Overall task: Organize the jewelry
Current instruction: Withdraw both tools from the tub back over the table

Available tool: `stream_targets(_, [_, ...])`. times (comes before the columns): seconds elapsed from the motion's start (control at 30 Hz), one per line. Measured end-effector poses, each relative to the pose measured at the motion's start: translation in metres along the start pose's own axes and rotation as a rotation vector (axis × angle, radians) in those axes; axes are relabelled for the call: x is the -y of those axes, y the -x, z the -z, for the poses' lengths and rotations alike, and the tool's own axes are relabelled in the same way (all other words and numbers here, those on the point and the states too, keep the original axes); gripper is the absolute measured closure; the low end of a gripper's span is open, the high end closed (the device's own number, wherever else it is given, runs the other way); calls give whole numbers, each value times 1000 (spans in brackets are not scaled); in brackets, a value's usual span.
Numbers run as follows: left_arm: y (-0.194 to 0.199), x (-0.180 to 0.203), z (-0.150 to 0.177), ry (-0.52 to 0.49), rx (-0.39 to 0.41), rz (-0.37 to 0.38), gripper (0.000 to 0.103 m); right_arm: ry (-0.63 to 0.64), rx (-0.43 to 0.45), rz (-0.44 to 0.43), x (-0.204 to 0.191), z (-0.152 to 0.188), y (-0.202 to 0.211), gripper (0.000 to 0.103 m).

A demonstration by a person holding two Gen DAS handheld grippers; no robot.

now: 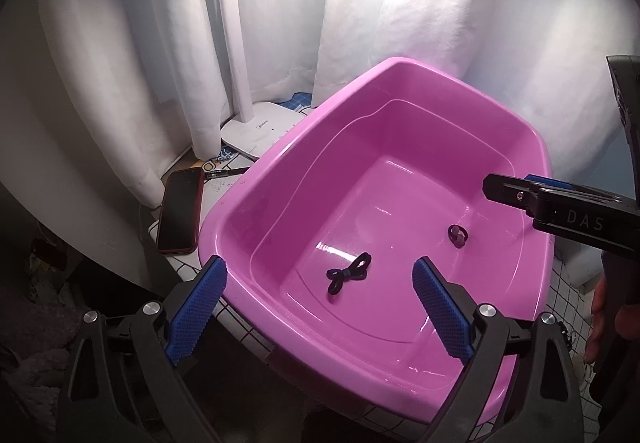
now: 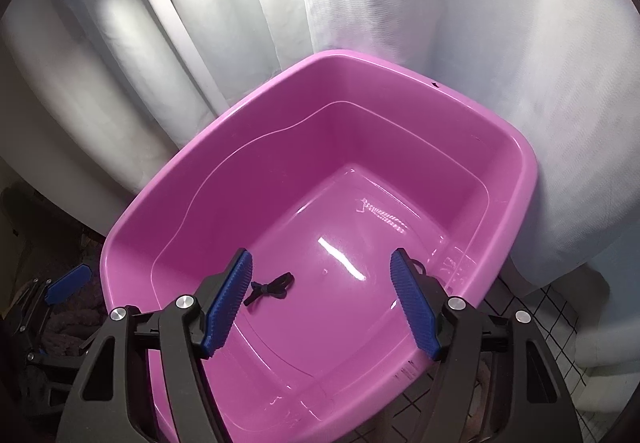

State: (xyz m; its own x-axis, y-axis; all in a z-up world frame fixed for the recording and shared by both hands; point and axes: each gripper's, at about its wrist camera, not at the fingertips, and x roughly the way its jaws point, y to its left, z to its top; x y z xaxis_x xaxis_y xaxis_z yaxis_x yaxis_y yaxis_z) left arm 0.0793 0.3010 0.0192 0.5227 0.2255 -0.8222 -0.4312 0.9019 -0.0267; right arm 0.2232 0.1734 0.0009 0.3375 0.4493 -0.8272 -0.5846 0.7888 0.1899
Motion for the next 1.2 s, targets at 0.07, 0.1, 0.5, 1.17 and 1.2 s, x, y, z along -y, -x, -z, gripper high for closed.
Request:
stream_targets(0.07, [6,-1,2,-2,2,9,11,-5,9,2,0,5,8,35])
stream_targets(0.1, [8,-1,4,-4,5,16,11,-7,14,4,1,8,13,35])
stream_targets(0.5, [42,15,16,-110,73,71,9,-105,107,57,12,64,72,30])
stream_targets(1.17, [66,109,77,-424,67,309,9,-477,143,246,79,240,136,30])
stream_targets(1.2, [68,115,81,-436,66,321,9,-488,149,255,82,248,141,30])
